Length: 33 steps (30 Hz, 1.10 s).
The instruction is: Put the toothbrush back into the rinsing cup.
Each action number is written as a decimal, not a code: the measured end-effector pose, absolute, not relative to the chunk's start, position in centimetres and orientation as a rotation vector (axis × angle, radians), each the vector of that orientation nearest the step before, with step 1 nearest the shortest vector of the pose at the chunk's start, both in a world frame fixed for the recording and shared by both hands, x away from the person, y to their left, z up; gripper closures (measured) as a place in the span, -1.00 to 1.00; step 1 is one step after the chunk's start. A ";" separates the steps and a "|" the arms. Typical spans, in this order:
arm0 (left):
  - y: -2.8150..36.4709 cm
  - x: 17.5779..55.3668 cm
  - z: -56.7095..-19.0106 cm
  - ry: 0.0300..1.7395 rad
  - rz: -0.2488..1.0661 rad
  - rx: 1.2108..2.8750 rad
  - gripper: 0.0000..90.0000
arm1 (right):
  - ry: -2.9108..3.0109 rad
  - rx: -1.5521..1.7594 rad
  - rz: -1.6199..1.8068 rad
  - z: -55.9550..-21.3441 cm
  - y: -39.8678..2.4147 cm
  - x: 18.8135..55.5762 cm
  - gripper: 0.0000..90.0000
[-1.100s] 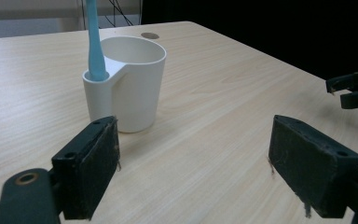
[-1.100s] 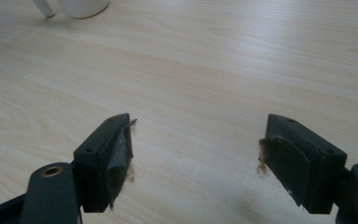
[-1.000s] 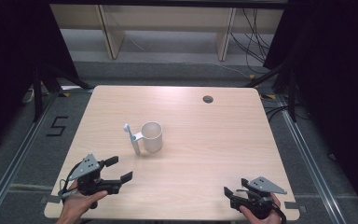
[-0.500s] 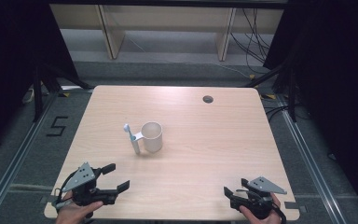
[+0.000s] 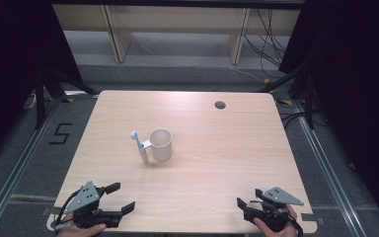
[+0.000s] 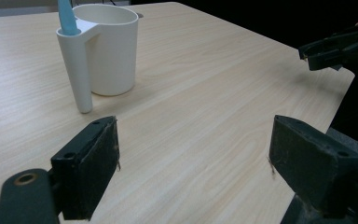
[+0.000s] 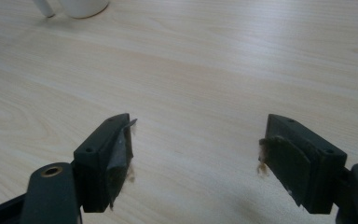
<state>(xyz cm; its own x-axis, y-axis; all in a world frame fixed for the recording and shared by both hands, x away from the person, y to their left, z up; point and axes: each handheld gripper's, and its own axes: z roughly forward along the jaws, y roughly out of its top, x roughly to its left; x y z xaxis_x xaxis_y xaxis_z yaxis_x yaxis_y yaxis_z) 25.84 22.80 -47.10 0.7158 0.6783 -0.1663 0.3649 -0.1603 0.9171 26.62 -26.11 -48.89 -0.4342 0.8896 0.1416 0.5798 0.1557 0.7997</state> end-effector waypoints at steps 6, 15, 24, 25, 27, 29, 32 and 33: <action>22.8 25.3 -47.6 0.821 0.328 1.785 -0.65 | 2.078 1.395 1.170 -48.9 -26.2 26.6 -0.45; 23.0 24.6 -48.0 0.823 0.329 1.813 -0.65 | 2.077 1.393 1.180 -48.9 -26.2 26.7 -0.45; 22.6 23.4 -48.6 0.801 0.327 1.879 -0.65 | 2.077 1.396 1.172 -48.8 -26.2 26.6 -0.45; 22.6 23.3 -48.6 0.802 0.333 1.894 -0.65 | 2.085 1.392 1.173 -48.7 -26.2 26.5 -0.45; 22.4 23.1 -48.7 0.797 0.344 1.910 -0.65 | 2.084 1.392 1.171 -48.7 -26.2 26.5 -0.45; 22.2 22.9 -48.9 0.798 0.353 1.929 -0.65 | 2.087 1.391 1.164 -48.7 -26.3 26.5 -0.45; 21.9 22.7 -49.1 0.791 0.354 1.934 -0.65 | 2.083 1.395 1.168 -48.7 -26.2 26.5 -0.45; 21.9 22.6 -49.1 0.797 0.348 1.939 -0.65 | 2.087 1.388 1.169 -48.7 -26.2 26.5 -0.45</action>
